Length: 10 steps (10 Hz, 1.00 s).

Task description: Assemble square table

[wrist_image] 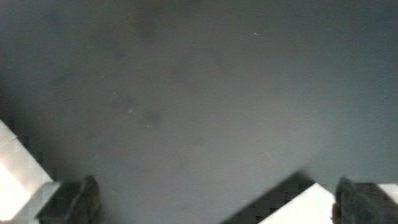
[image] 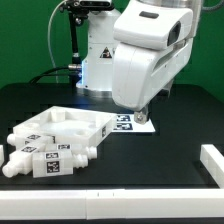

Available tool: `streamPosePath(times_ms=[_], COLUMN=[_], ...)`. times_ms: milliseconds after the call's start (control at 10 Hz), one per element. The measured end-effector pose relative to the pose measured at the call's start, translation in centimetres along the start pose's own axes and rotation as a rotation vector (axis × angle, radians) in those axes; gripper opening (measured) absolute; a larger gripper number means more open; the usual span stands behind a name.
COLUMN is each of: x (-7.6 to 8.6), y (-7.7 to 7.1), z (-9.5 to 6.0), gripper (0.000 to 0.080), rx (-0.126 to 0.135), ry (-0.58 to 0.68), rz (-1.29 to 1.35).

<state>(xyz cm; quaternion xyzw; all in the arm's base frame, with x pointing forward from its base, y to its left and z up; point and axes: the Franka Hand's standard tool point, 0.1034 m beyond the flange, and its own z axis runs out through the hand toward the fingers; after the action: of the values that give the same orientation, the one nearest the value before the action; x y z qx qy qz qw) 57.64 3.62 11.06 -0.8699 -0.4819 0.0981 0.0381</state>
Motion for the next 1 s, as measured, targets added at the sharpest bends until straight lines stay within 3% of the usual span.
streamPosePath(times_ms=[100,400,500,600,800,900,1000], x=[0.0,-0.1,-0.7,-1.7,-4.8,-6.5,-8.0], y=[0.1,0.1,0.7,0.8,-1.3,-1.8,-1.9], z=[0.0,0.0,-0.1,0.0,1.5,2.0,2.4], gripper=[0.0649,0.0649,0.0649,0.0649,0.0649,0.0649,0.0649], rx=[0.018,0.018,0.004,-0.045,-0.105,-0.12,-0.117], ry=[-0.013,-0.013,-0.004,0.027,0.067,0.073,0.067], rz=[-0.013,-0.009,0.02,0.048,0.094,0.06,0.049])
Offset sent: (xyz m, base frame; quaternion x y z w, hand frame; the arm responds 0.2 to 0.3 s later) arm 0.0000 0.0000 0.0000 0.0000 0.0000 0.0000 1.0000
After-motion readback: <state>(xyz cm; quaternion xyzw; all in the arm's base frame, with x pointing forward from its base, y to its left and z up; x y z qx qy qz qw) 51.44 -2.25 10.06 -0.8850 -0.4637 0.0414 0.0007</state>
